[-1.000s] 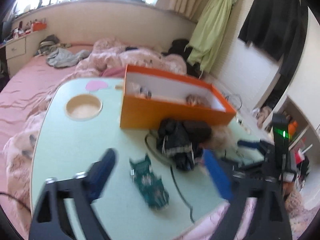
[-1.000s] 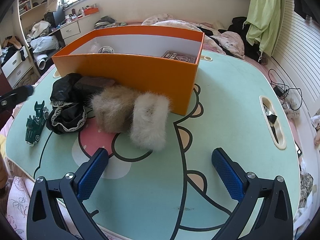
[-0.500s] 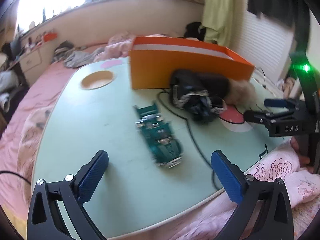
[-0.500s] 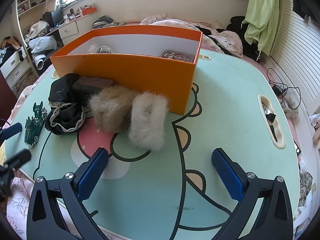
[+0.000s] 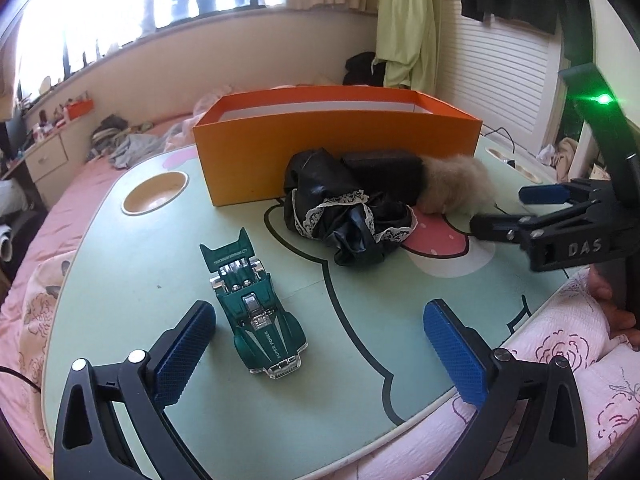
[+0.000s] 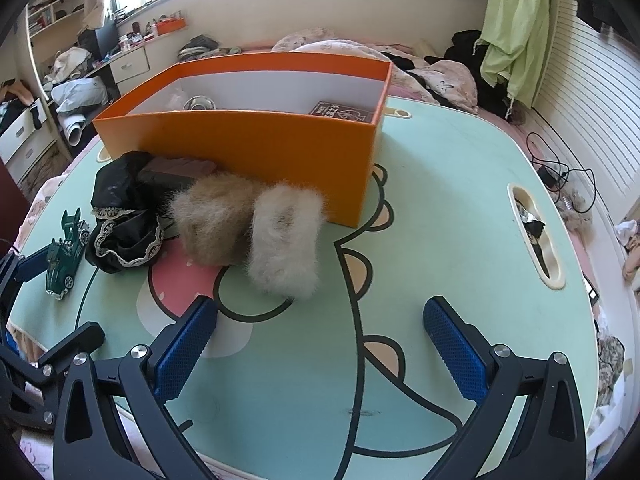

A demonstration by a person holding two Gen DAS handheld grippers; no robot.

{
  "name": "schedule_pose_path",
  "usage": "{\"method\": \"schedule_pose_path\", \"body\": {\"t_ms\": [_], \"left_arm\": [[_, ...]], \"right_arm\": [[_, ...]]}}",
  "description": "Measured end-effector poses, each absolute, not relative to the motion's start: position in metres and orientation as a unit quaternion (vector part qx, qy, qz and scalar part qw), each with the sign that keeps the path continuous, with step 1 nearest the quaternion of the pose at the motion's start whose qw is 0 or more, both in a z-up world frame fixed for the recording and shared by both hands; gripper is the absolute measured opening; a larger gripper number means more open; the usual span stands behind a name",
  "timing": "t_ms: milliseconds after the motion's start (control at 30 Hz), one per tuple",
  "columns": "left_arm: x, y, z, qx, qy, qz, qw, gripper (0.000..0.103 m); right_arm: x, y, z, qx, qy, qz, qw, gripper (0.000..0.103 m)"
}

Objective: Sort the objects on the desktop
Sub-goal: 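Reach into the box and grasp the silver metal ring with the right gripper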

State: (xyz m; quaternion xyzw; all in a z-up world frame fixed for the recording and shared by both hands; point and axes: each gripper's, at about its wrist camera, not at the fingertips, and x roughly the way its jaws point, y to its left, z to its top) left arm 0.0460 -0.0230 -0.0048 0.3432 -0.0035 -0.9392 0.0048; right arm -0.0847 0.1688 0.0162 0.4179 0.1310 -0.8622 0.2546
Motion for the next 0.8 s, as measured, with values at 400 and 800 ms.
{"method": "schedule_pose_path", "body": {"t_ms": [400,800], "left_arm": [[0.045,-0.018,-0.009,0.336,-0.004,-0.942,0.002,0.103],[0.047,-0.021,-0.011,0.327,-0.002,-0.945,-0.004,0.103]], "right_arm": [[-0.098,0.172,0.075,0.392,0.043,-0.86,0.325,0.064],[-0.209,0.041,0.077,0.538,-0.025,-0.761,0.362,0.054]]}}
